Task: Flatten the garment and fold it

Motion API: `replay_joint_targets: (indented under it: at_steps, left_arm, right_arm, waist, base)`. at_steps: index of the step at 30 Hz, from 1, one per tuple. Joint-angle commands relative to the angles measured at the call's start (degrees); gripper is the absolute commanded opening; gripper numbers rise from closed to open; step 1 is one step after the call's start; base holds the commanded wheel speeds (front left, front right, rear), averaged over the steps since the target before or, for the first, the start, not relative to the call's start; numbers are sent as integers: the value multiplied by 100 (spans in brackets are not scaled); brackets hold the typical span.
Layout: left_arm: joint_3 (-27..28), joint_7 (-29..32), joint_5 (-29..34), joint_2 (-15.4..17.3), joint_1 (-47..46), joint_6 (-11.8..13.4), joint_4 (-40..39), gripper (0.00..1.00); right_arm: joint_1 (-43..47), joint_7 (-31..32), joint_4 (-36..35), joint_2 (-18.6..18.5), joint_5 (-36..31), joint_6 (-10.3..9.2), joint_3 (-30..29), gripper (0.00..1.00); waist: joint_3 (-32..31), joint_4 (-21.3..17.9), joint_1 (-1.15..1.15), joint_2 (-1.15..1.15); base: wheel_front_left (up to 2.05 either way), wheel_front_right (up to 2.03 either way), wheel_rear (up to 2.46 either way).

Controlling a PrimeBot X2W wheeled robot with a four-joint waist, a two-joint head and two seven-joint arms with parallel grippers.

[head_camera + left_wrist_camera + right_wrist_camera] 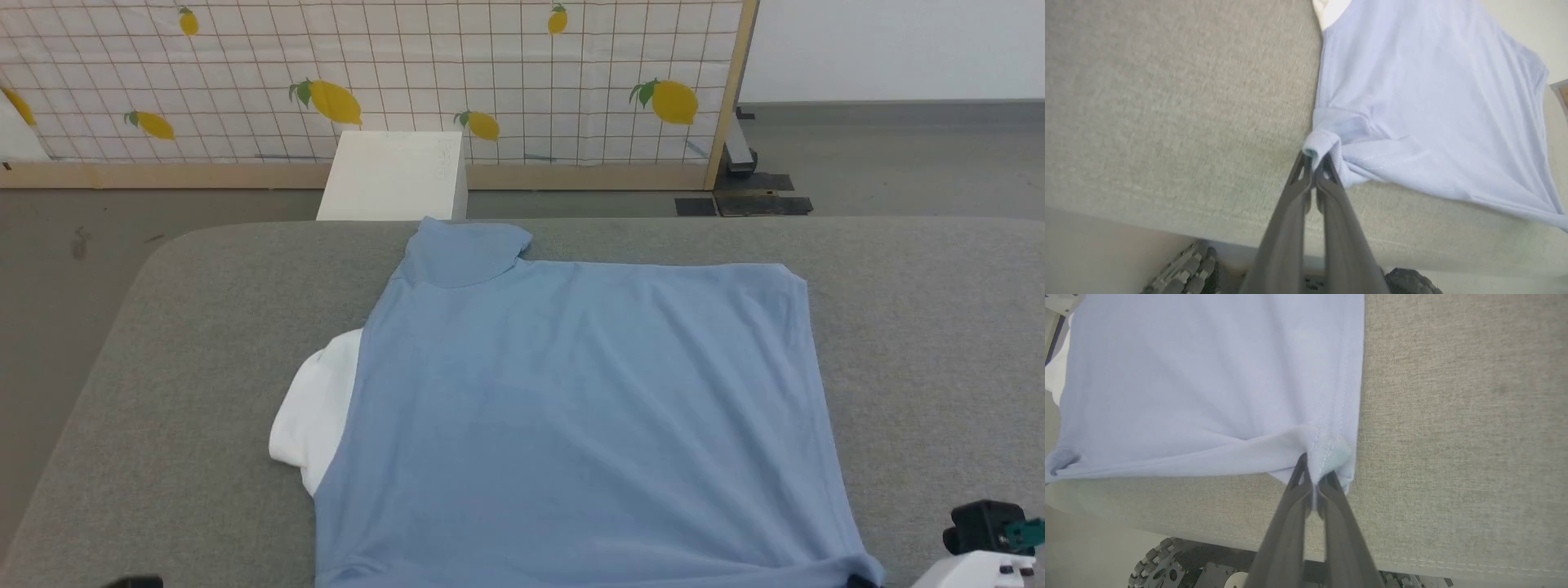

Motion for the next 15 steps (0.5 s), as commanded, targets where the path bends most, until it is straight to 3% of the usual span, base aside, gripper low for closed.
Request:
replay_joint_targets:
  at_steps: [1,7,15]
  left_arm:
    - [46,-83,123,73,-196,-58,-66,0]
    - [-11,-378,632,170,-956,-374,-81,0]
    - [-166,-570,968,6,-2183,-899,449,0]
  right_arm:
    - [-128,44,-49,-1,-36,-9,-9,0]
    - [-612,132,-132,2,-126,-9,-48,0]
    - [-1544,319,31,185,-476,-9,-175,0]
  waist:
    - [11,-20,1,24]
    - [187,-76,1,24]
    - [848,-148,1,24]
  base:
    - [0,0,0]
    - [0,0,0]
    - [0,0,0]
